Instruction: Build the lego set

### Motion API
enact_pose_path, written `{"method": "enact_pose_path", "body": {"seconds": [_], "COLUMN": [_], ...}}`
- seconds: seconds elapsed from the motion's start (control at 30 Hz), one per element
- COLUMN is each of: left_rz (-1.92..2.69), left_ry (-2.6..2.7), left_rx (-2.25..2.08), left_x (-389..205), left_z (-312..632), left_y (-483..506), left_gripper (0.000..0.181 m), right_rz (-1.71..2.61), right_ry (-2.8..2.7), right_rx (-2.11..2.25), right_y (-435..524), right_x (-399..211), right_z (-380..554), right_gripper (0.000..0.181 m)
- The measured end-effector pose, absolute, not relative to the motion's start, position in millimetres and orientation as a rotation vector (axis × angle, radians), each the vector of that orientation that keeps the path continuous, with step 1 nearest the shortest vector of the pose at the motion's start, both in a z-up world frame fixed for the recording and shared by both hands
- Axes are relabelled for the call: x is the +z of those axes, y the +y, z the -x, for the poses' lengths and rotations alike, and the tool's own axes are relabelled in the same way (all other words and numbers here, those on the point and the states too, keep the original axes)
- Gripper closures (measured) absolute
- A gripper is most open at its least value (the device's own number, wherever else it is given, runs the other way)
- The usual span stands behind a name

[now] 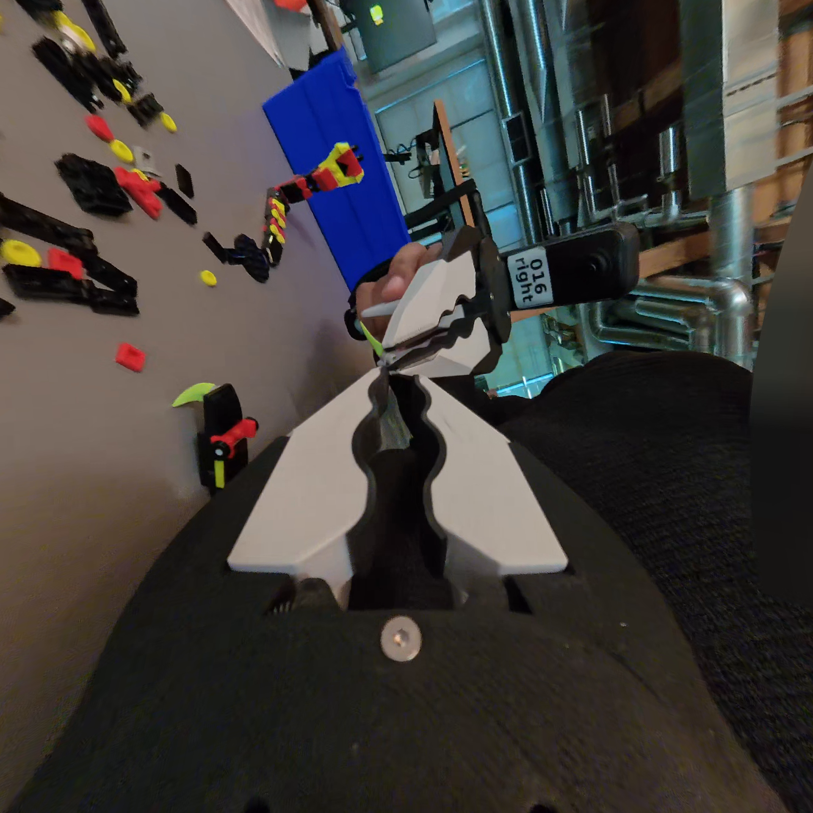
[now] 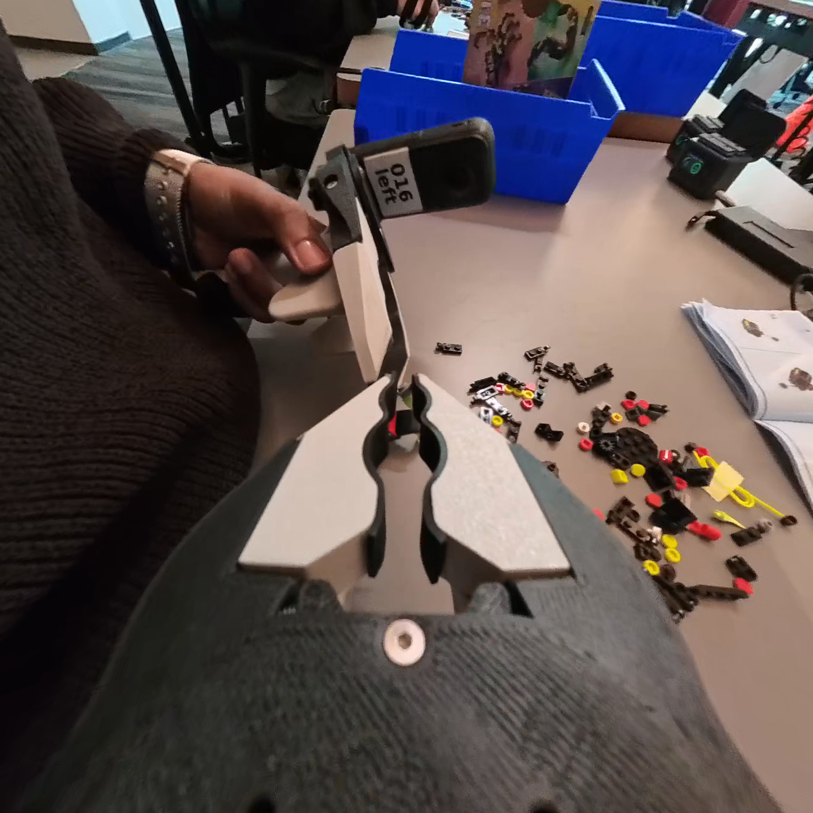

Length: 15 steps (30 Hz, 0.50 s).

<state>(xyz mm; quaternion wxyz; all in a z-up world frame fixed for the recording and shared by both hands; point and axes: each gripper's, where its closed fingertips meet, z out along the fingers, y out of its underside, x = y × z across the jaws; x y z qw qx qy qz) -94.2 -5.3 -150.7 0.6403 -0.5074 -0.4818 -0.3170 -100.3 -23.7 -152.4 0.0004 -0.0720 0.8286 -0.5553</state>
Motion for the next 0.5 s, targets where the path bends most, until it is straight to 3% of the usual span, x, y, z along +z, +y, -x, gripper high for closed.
{"method": "enact_pose_path", "body": {"seconds": [0.5], "left_rz": [0.941], "left_ry": [-0.94], "left_rx": [-0.98], "left_x": [-121], "left_z": [83], "left_y": [-4], "left_gripper": [0.149], "right_rz": [0.145], "right_ry": [2.113], "right_rx": [-1.897], "right_y": [-13], "right_x": [-102], "right_z": [82], "right_gripper": [0.177]}}
